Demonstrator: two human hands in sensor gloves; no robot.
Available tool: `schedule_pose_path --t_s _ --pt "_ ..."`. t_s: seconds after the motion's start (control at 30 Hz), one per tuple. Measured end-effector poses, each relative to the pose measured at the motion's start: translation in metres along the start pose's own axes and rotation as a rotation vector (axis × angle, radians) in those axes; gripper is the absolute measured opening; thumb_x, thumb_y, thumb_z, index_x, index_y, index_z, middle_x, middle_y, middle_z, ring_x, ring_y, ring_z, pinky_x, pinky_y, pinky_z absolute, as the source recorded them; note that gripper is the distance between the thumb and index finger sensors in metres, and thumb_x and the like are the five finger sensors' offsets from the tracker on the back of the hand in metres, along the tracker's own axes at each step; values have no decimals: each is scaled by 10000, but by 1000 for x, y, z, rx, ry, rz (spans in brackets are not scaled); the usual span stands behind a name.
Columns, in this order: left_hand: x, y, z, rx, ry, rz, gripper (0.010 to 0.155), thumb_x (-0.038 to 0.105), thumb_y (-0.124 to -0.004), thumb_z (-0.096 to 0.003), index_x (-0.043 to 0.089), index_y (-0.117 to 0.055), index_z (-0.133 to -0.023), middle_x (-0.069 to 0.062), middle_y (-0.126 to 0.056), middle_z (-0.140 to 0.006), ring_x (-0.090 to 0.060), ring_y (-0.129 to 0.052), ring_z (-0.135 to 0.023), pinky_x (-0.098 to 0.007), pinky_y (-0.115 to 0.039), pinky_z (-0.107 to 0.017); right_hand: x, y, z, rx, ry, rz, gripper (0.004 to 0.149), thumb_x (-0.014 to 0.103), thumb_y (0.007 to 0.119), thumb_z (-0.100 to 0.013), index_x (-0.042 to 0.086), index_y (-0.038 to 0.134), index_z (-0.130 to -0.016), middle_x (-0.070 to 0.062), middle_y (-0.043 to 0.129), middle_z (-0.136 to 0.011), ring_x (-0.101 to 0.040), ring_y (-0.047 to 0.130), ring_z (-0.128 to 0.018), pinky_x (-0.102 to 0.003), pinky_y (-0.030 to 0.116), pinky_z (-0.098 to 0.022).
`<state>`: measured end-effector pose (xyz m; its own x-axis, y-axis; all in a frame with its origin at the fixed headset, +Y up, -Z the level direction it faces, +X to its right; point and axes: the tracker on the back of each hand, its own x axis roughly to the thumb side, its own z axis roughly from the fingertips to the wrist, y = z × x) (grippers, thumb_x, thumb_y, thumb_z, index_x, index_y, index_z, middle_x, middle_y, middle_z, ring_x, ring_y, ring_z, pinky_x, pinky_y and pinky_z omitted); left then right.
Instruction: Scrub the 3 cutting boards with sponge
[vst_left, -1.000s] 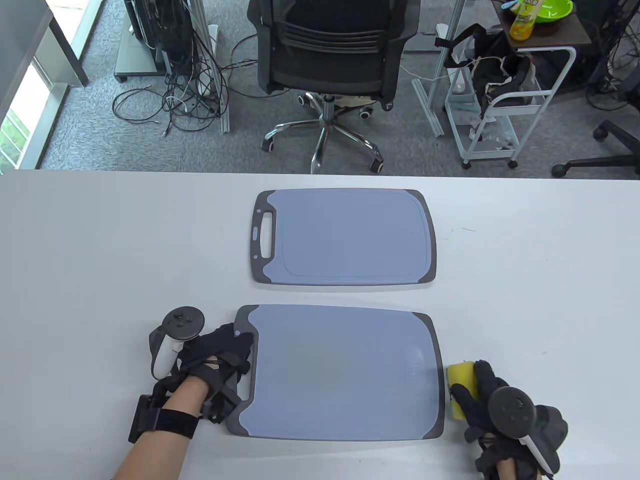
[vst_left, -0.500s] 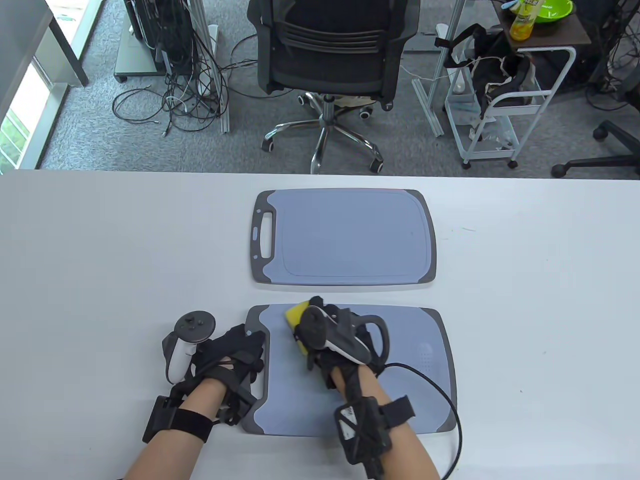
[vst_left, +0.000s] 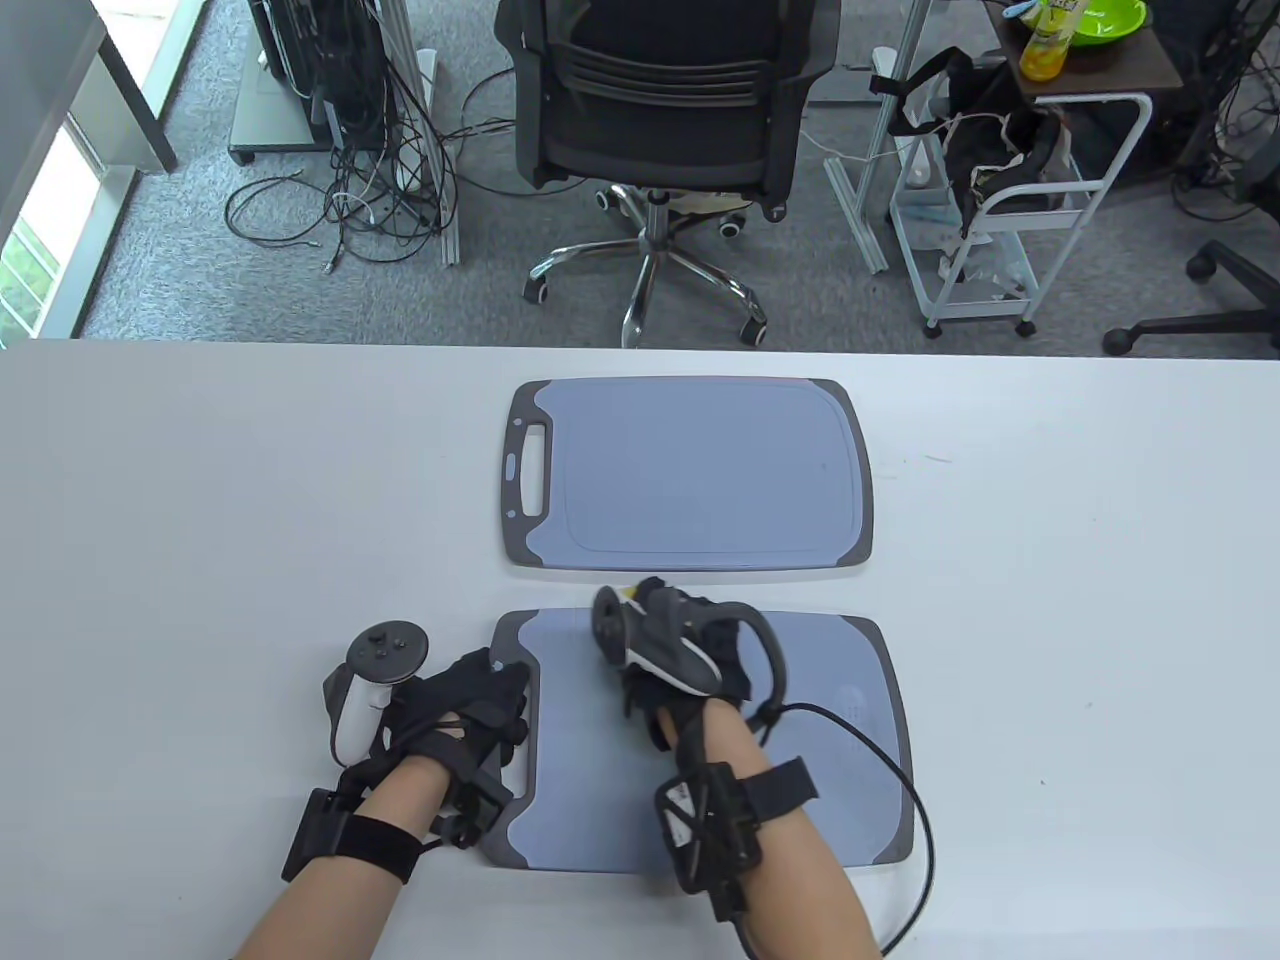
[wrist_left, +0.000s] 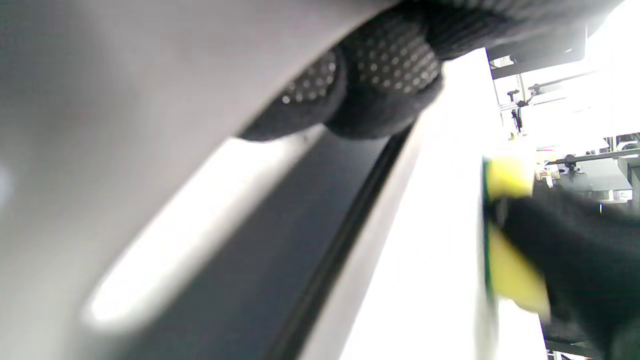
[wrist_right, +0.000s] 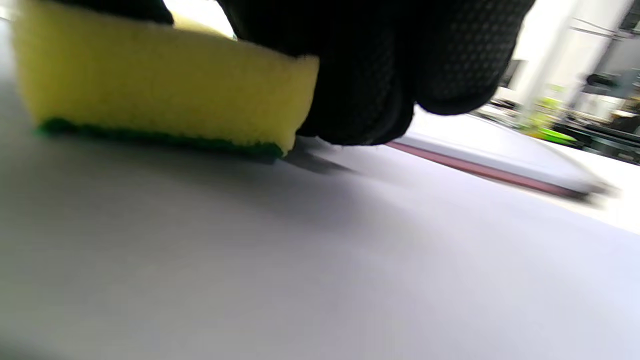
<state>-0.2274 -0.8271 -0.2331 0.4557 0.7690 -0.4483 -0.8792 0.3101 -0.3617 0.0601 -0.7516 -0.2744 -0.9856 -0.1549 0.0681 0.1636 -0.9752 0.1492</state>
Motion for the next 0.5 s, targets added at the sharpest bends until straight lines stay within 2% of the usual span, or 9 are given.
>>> schedule_pose_path --t_s 0.13,0.2,0.23,0.27,0.3,0.37,0.4,0.5 --pt "0 0 -1 -10 7 15 526 546 -752 -600 152 -714 -947 106 -914 -703 31 -1061 -403 -215 -1006 -302 -121 34 13 70 304 -65 719 584 715 -480 101 688 -1012 -91 901 -732 -237 934 -541 -465 793 -479" --pt "0 0 -1 -9 7 16 526 547 -750 -600 154 -712 -948 108 -913 -704 32 -1060 -405 -214 -1005 -304 -157 46 24 35 388 -185 717 582 733 -474 93 708 -999 -89 903 -697 -223 932 -517 -456 797 -460" --pt "0 0 -1 -2 6 13 527 549 -749 -599 156 -712 -948 109 -913 -703 33 -1059 -405 -214 -1004 -304 -162 48 26 12 401 -247 715 566 755 -471 70 733 -986 -111 916 -679 -237 937 -502 -467 797 -448" --pt "-1 0 -1 -1 6 11 529 549 -751 -596 155 -713 -947 108 -914 -702 32 -1059 -402 -213 -1004 -302 -158 46 27 16 381 -262 716 558 757 -474 60 726 -988 -123 910 -684 -244 933 -507 -471 793 -451" --pt "-1 0 -1 -3 8 13 528 550 -750 -597 157 -713 -947 109 -914 -702 32 -1060 -402 -214 -1004 -302 -146 41 27 4 340 -206 717 562 752 -473 60 727 -984 -115 912 -681 -238 937 -504 -467 796 -453" --pt "-1 0 -1 -1 7 14 527 549 -751 -598 157 -713 -947 108 -914 -701 31 -1060 -403 -216 -1004 -302 -117 34 24 -13 215 -176 716 579 738 -475 76 724 -984 -94 916 -680 -224 943 -497 -455 805 -450" --pt "-1 0 -1 -1 6 14 529 551 -750 -596 157 -713 -947 107 -914 -703 31 -1060 -402 -216 -1004 -302 -79 26 24 -31 87 -184 719 585 731 -477 79 719 -988 -89 913 -682 -221 943 -500 -454 807 -451" --pt "-2 1 -1 -7 8 29 531 548 -751 -594 155 -713 -949 107 -915 -703 27 -1061 -402 -219 -1004 -304 9 8 30 -66 -177 -181 720 586 726 -477 85 711 -993 -92 901 -682 -222 939 -498 -456 805 -453"
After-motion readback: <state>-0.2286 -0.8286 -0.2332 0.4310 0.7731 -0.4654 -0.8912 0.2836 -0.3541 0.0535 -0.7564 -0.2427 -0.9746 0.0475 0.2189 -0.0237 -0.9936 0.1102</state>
